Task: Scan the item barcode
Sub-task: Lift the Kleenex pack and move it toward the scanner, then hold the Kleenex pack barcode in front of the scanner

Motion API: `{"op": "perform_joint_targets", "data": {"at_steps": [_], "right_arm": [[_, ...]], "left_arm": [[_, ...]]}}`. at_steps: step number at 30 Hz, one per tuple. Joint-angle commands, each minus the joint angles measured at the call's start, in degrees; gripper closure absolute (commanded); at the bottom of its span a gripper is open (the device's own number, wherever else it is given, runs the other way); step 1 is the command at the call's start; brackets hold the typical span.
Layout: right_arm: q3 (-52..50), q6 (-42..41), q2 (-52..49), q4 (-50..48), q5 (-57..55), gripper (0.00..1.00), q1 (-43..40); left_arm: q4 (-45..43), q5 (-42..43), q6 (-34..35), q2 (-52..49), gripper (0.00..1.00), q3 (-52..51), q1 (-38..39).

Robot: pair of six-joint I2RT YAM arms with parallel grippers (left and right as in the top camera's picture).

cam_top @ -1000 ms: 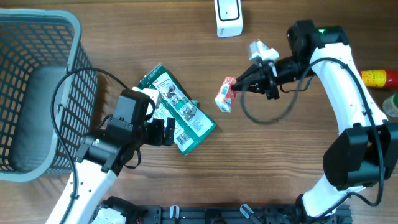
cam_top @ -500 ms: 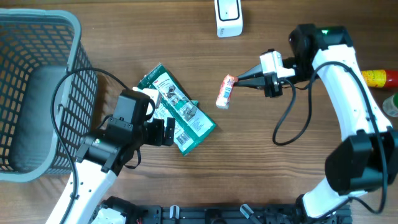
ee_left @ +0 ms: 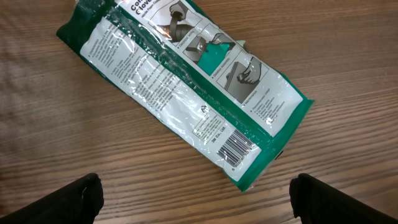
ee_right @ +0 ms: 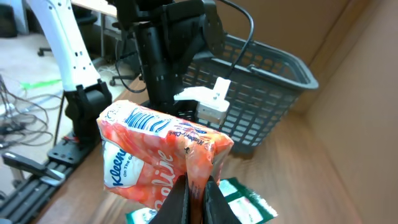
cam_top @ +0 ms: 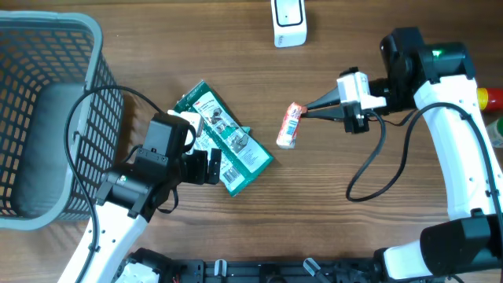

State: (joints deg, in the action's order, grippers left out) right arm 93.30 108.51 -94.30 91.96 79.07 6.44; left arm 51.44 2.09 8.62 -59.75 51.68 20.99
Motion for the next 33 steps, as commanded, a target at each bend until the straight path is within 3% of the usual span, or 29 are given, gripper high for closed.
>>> {"op": "perform_joint_targets", "data": {"at_steps": [1,9,14,20,23,25,28,30,33], "right_arm": [[0.0,-3.89,0.42,0.2,-0.68,0.96,1.03],[0.0,-5.88,0.42,0.2,-0.96,0.96,3.34],[0.0,-19.21,0.35,-2.99,2.36,0.95,3.3],[0.0,-51.1,0.09,-18.6,3.52,0.96,3.3],[0.0,-81.07,-0.09,-34.47,1.92,0.96,3.3],[0.0,-101.37,-0.22,-44.02,-4.2,0.96,3.3],[0.0,-123.62,-0.26,-51.76,-18.93,0.96,3.3],[0.0,-135.43,-0.46,-54.77,-28.3,0.96,3.3],[0.0,-145.26,-1.31,-56.0,-34.32,0.96,3.3]], "left_arm": [[0.04,0.87,-0.94,0.0,0.0,-0.15,-0.28],[0.04,0.87,-0.94,0.0,0.0,-0.15,-0.28],[0.04,0.85,-0.94,0.0,0.0,-0.15,-0.28],[0.04,0.87,-0.94,0.0,0.0,-0.15,-0.28],[0.04,0.85,-0.92,0.0,0.0,-0.15,-0.28],[0.04,0.87,-0.92,0.0,0.0,-0.15,-0.28],[0.04,0.85,-0.94,0.0,0.0,-0.15,-0.28],[0.04,0.85,-0.92,0.0,0.0,-0.15,-0.28],[0.04,0.85,-0.92,0.0,0.0,-0.15,-0.28]]}}
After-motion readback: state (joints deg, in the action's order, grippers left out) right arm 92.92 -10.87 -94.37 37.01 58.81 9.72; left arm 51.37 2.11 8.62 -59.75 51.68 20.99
